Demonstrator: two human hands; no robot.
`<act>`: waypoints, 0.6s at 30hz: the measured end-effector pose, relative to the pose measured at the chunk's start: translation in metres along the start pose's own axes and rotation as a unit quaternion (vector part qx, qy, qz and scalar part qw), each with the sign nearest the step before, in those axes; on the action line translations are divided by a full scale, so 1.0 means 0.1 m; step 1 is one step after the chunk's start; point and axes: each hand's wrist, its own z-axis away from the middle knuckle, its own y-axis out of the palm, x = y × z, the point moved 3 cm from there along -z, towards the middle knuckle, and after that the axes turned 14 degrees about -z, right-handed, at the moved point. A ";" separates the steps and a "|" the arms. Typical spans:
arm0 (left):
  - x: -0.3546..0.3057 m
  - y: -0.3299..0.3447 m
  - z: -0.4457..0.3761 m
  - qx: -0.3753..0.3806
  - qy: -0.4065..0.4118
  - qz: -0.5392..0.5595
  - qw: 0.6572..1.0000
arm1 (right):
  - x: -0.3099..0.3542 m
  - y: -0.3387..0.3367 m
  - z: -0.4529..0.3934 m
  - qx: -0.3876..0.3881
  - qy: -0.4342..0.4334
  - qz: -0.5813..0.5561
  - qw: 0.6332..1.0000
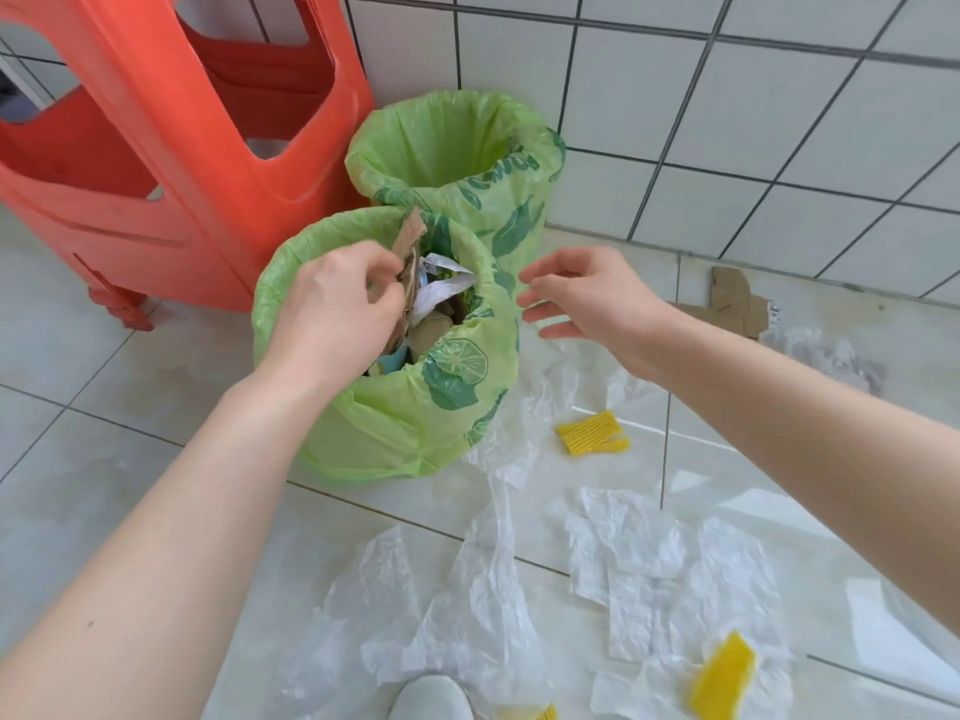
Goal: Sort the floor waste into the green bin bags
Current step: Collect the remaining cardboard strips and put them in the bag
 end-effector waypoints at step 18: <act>-1.53 1.89 0.80 0.222 0.231 -0.012 0.947 | -1.77 -1.99 0.52 -0.155 0.151 0.137 0.967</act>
